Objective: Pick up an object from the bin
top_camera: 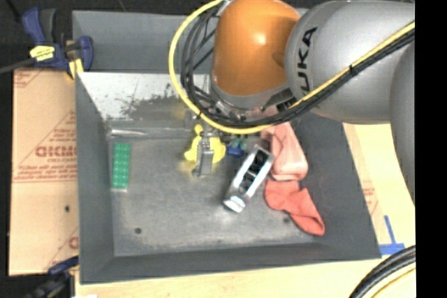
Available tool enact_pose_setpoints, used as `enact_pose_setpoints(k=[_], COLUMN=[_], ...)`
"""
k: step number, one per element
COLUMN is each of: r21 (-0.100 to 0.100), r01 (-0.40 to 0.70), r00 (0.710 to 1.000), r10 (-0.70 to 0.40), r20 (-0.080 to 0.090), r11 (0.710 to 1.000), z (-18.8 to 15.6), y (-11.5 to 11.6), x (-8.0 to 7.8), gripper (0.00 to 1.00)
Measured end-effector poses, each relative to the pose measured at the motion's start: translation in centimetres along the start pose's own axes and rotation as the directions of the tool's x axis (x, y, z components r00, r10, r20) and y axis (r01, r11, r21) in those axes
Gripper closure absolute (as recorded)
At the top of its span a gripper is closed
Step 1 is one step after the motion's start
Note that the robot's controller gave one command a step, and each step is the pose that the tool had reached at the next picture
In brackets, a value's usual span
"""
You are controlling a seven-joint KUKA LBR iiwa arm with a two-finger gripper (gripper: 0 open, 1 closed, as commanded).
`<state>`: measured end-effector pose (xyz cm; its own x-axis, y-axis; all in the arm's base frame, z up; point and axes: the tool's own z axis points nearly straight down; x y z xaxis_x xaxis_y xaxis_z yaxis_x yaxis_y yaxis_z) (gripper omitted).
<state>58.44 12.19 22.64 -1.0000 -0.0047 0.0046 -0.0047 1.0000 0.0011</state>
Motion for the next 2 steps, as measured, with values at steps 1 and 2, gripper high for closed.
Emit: enact_pose_setpoints(k=[1,2], r21=[-0.001,0.002], r01=[-0.003,0.094], r00=[1.0,0.996], r10=[0.003,-0.094], r20=[0.008,0.011], r11=[1.0,0.996], z=[-0.5,5.3], y=[-0.1,-2.2], x=[-0.1,-2.5], gripper=[0.0,0.0])
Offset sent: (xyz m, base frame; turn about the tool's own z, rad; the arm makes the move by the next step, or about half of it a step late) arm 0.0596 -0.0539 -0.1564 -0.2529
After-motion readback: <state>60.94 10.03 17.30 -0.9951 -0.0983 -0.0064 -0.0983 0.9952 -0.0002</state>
